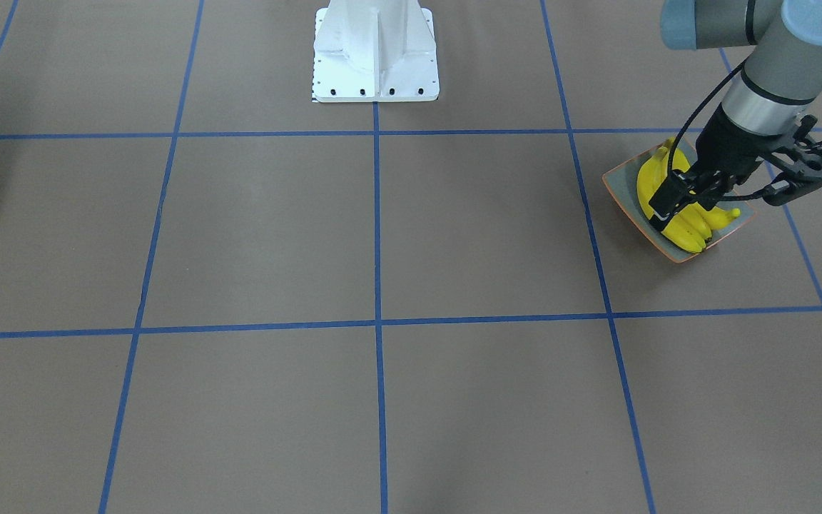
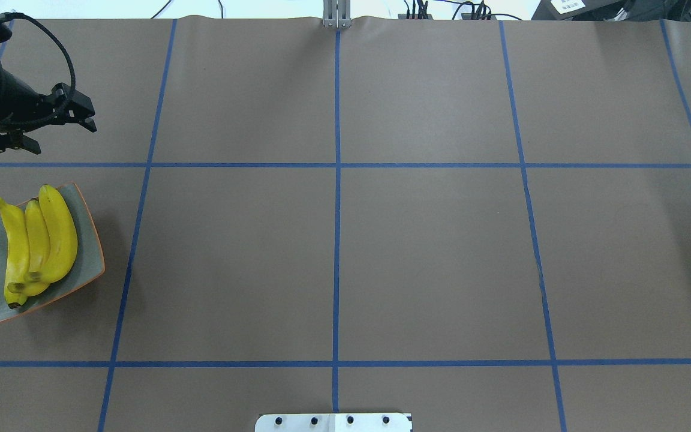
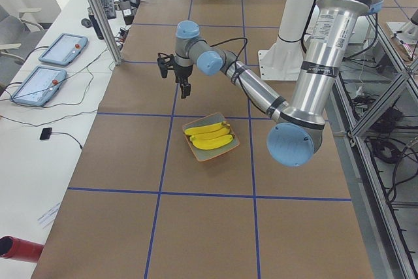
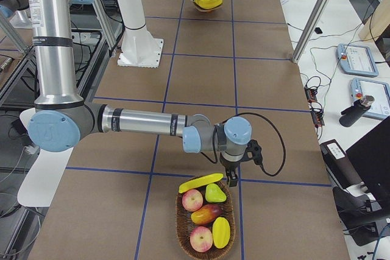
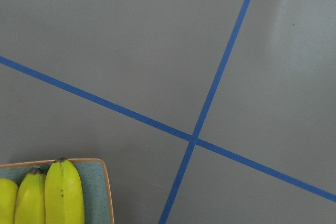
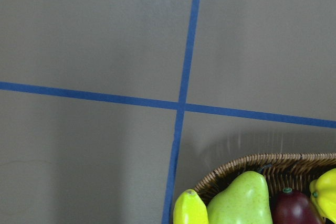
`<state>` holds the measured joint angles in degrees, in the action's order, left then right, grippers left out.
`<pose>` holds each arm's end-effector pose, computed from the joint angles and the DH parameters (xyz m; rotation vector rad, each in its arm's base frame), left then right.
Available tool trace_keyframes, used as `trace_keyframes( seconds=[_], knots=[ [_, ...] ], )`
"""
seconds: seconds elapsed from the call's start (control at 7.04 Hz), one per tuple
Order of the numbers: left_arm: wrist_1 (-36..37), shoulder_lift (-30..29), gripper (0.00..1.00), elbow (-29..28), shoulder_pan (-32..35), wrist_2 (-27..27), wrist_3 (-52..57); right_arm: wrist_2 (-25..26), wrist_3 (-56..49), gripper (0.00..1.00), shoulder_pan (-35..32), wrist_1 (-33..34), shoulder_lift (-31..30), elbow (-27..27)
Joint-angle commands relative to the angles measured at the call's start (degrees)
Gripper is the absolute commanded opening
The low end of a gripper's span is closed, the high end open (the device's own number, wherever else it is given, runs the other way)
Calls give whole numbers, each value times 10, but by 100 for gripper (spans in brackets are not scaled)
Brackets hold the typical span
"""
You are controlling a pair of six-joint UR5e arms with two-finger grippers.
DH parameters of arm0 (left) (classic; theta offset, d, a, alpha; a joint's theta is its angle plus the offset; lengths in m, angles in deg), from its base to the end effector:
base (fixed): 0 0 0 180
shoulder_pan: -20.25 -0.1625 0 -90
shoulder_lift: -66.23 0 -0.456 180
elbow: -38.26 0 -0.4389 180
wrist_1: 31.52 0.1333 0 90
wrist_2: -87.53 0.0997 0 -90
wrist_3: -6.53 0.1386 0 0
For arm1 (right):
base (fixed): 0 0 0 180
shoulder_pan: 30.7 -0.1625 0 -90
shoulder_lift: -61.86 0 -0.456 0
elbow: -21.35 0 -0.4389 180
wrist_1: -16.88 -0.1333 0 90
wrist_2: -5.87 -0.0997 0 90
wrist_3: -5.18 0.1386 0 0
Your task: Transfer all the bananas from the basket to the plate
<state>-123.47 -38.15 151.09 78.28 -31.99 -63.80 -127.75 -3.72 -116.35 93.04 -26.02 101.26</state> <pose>0.2712 -0.5572 0.3694 0.0340 0.8372 -0.4544 -0.0050 -0.5622 0.7687 0.1279 -0.7584 -0.2588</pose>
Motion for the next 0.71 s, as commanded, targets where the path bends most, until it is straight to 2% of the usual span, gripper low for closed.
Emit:
trace_keyframes(
  seconds=[0.0, 0.14, 0.57],
  knots=[
    [-1, -6, 100, -13, 0, 0, 0, -72, -80, 100, 0, -56, 0, -45],
    [-2, -9, 100, -18, -1, 0, 1, -94, -88, 100, 0, -60, 0, -43],
    [-6, -10, 100, -22, -1, 0, 1, -93, -132, 100, 13, -59, -4, -49]
  ],
)
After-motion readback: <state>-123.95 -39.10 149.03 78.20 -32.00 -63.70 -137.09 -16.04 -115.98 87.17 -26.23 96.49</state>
